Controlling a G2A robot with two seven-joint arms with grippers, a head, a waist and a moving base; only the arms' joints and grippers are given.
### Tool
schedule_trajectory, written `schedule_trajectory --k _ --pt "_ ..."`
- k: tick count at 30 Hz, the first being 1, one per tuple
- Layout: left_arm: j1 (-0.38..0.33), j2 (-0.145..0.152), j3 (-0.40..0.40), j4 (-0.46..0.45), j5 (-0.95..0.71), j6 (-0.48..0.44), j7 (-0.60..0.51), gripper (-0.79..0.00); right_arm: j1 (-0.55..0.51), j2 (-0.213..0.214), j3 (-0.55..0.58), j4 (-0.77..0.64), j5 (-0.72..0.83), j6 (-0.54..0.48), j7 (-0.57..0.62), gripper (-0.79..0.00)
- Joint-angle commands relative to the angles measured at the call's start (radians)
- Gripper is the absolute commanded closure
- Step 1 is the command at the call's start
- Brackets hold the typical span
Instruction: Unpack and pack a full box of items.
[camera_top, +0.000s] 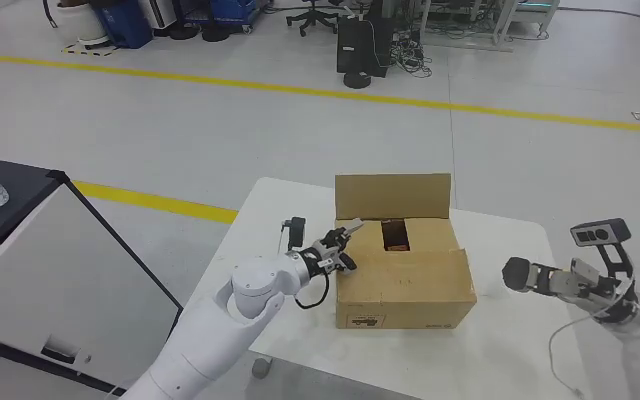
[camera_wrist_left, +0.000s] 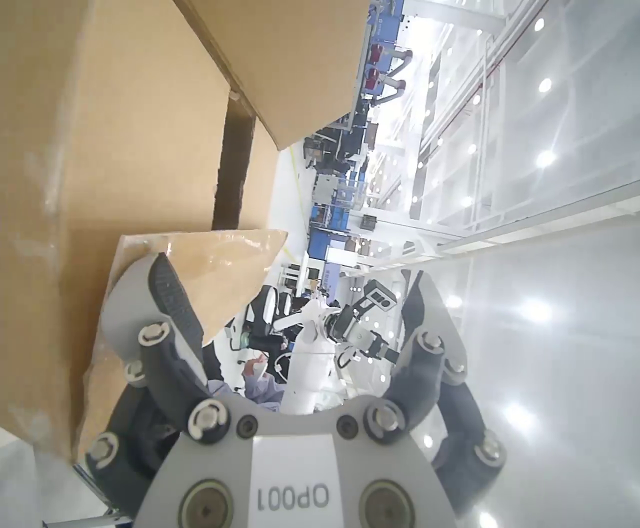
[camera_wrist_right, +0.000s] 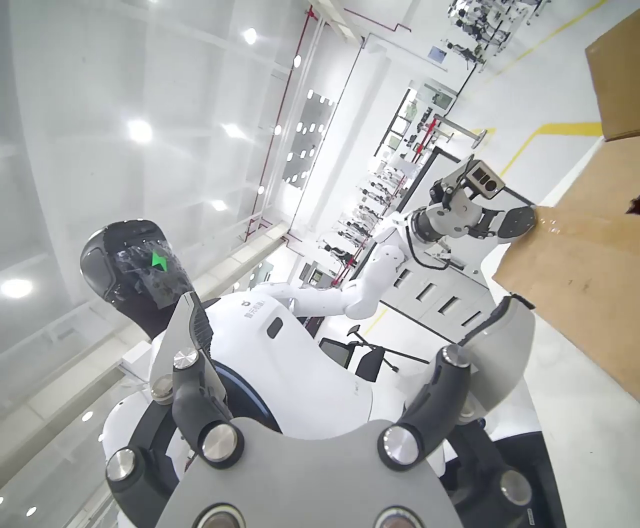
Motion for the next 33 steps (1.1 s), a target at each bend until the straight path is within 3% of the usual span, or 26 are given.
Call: schedule_trajectory --k 1,5,9,13,18,33 --pt "-0.002 0.001 0.005 -0.004 0.052 0.005 0.008 -0.785 0.038 -0.009 -0.01 0.043 0.003 -0.049 -0.049 -0.785" --pt "0.005 0.004 0.009 -0.016 0.121 0.017 0.001 -0.785 0.127 -0.02 -0.029 0.16 -0.023 -0.118 -0.169 -0.785" --pt "0.011 0.005 0.006 -0.02 0.159 0.03 -0.015 -0.785 0.229 -0.028 -0.066 0.24 -0.061 -0.087 -0.284 -0.785" --pt "0.013 0.006 0.005 -0.017 0.194 0.043 -0.025 -0.785 0.326 -0.032 -0.13 0.315 -0.156 -0.01 -0.303 -0.785" --pt "0.015 0.005 -0.001 -0.021 0.236 0.042 -0.011 -0.785 0.428 -0.045 -0.197 0.418 -0.214 -0.004 -0.318 -0.785" --pt "0.011 0.005 -0.002 -0.033 0.277 0.044 -0.028 -0.785 0.438 -0.047 -0.207 0.43 -0.214 0.005 -0.312 -0.785"
